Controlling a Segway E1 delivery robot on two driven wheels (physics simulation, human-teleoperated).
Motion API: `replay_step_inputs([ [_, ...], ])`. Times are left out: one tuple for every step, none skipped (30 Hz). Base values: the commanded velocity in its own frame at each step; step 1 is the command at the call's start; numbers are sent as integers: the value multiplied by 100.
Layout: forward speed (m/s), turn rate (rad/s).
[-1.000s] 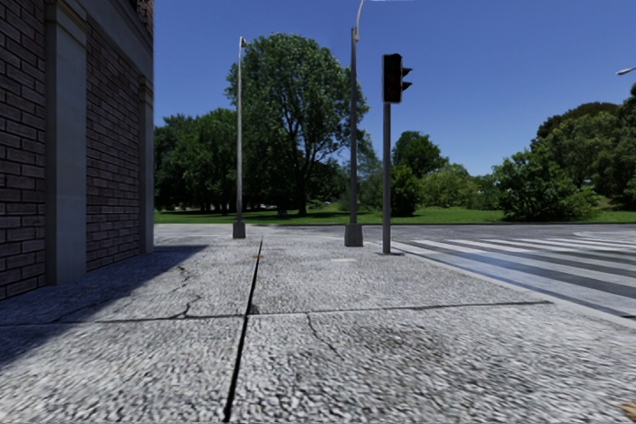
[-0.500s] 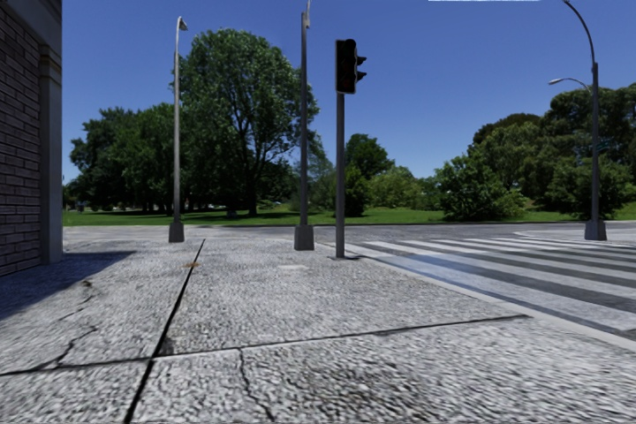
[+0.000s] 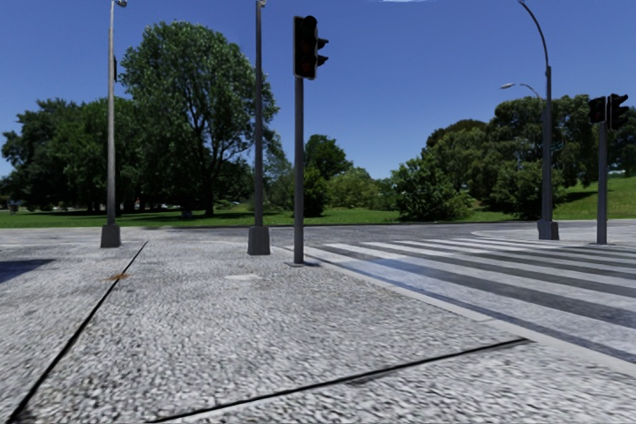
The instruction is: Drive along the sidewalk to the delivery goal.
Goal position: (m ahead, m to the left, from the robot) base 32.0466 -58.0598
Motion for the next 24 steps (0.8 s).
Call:
replay_step_inputs([
  [129,-48],
  [129,-48],
  [129,-48],
  [129,-48],
  [129,-48],
  [129,-48],
  [129,-48],
  [129,-48],
  [129,-48],
  [129,-48],
  [129,-48],
  [129,-48],
  [129,-48],
  [129,-48],
  [129,-48],
  [129,-48],
  [129,-48],
  [129,-48],
  [129,-48],
  [129,-48],
  [129,-48],
  [129,-48],
  [129,-48],
  [129,-48],
])
